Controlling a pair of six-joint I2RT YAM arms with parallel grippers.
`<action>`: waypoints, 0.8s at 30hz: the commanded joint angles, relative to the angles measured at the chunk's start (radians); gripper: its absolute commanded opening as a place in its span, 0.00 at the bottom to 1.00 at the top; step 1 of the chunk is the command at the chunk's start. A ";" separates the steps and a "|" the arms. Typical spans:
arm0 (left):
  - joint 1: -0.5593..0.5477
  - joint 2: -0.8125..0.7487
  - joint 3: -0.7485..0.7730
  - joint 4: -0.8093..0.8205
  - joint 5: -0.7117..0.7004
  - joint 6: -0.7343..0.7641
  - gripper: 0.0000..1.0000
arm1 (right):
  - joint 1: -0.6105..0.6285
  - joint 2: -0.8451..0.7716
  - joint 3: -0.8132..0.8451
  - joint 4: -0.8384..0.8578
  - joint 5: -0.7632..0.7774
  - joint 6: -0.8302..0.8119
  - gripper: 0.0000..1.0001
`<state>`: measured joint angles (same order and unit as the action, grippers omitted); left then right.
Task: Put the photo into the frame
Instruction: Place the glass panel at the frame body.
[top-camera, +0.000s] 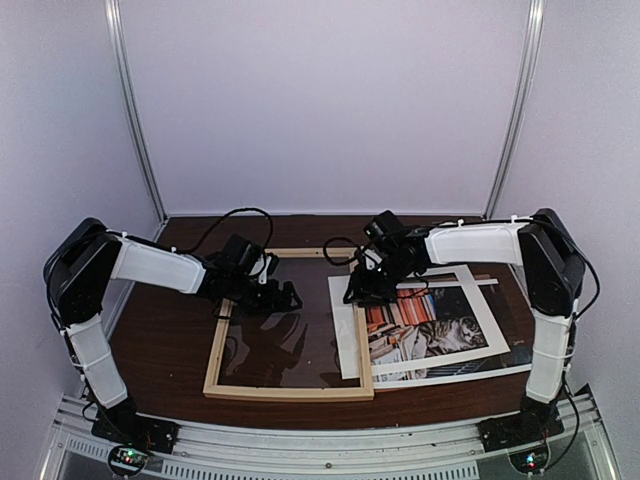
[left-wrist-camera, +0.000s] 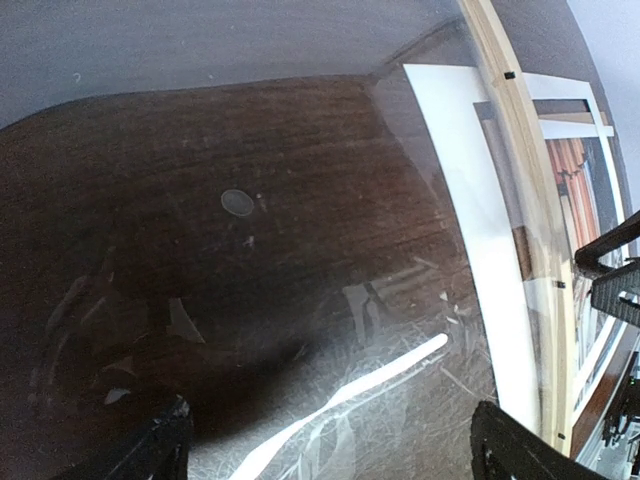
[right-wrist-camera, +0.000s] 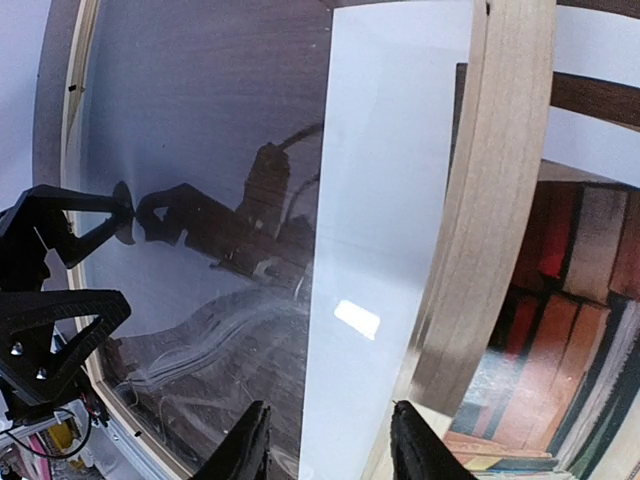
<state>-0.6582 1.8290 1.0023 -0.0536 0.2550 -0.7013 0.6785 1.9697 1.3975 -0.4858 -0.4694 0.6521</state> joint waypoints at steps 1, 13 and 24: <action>-0.006 0.006 -0.004 -0.013 -0.019 0.014 0.98 | 0.005 -0.053 0.024 -0.079 0.095 -0.059 0.42; -0.006 -0.017 0.032 -0.039 -0.020 0.028 0.98 | 0.006 -0.025 0.083 -0.083 0.146 -0.105 0.41; -0.006 -0.103 0.055 -0.049 -0.043 0.055 0.98 | 0.005 0.052 0.173 -0.168 0.293 -0.170 0.40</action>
<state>-0.6582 1.7779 1.0286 -0.1078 0.2386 -0.6739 0.6785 1.9835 1.5356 -0.6056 -0.2623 0.5190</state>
